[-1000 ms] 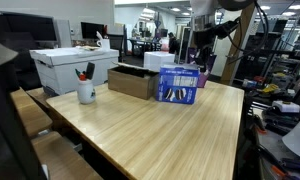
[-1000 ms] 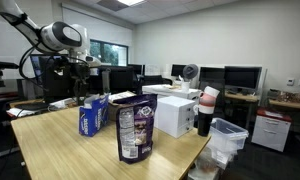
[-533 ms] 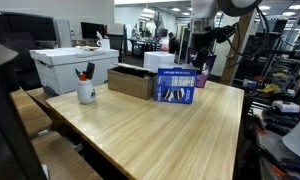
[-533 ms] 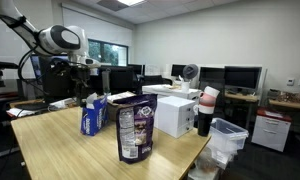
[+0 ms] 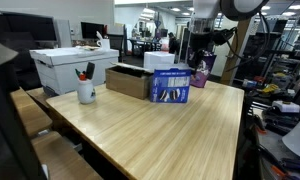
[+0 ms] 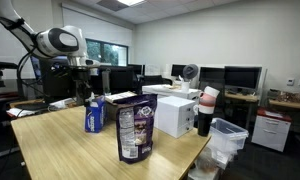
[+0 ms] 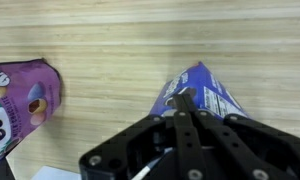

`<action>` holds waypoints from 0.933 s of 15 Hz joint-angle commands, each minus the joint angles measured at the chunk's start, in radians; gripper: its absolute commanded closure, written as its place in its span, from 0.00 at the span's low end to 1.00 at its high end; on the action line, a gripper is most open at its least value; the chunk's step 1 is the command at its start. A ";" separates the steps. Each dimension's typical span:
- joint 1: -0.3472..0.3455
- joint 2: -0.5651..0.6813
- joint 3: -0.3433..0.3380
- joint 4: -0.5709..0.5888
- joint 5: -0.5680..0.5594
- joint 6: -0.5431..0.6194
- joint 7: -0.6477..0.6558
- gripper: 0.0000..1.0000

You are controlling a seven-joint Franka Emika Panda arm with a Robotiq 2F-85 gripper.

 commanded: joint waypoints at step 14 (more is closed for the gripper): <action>-0.052 -0.080 0.037 -0.057 -0.054 0.093 -0.037 0.97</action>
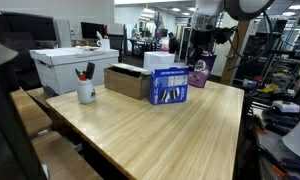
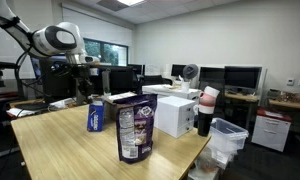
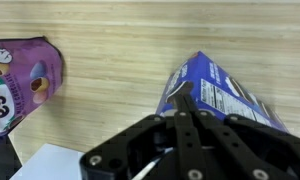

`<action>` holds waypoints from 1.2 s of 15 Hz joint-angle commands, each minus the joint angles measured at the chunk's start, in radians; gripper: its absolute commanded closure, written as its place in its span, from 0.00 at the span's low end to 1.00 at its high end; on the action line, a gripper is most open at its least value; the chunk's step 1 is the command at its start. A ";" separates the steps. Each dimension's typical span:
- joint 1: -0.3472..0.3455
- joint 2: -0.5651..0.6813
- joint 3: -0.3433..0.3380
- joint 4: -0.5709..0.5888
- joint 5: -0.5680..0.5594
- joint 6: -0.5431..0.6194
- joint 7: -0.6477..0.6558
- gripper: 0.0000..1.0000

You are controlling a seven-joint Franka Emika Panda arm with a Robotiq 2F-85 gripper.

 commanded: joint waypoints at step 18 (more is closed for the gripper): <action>0.034 -0.008 -0.066 -0.015 0.273 0.104 -0.504 0.97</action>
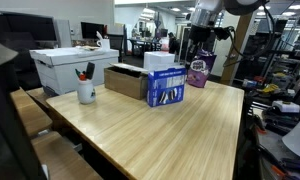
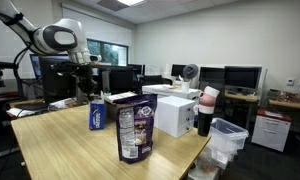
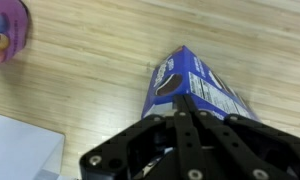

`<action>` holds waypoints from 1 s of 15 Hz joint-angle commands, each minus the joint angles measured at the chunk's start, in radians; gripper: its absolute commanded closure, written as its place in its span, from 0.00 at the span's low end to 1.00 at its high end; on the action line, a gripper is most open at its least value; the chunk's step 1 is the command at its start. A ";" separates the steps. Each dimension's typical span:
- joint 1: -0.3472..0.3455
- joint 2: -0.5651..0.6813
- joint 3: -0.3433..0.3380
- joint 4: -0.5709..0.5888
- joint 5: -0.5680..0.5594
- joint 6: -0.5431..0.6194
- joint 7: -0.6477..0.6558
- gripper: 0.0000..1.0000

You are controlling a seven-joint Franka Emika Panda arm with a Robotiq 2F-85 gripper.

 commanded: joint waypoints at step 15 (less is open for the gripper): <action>0.060 0.033 -0.090 -0.017 0.243 0.142 -0.608 0.97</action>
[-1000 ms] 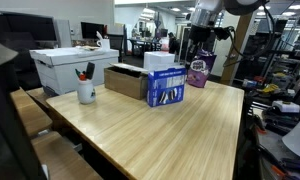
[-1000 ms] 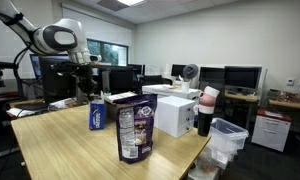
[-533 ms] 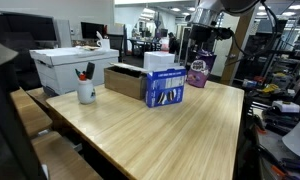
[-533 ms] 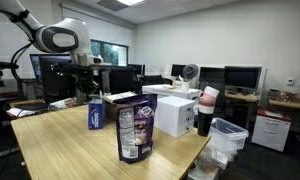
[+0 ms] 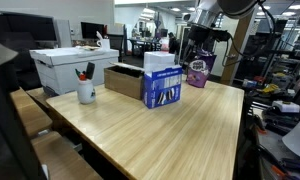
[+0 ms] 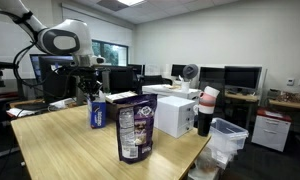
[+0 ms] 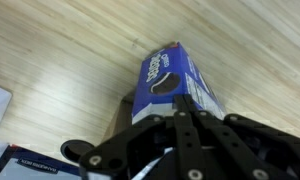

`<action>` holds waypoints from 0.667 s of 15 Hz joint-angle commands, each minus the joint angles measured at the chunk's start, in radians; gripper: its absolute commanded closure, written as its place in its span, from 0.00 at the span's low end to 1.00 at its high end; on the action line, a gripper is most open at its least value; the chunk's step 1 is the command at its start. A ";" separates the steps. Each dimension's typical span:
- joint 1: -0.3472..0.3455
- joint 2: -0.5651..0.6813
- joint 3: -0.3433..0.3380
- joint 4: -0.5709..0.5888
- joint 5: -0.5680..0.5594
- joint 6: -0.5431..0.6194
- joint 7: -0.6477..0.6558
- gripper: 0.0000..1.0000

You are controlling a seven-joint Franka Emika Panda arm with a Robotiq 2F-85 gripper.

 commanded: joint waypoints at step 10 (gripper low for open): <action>0.025 0.045 0.003 -0.018 0.019 0.210 -0.097 0.97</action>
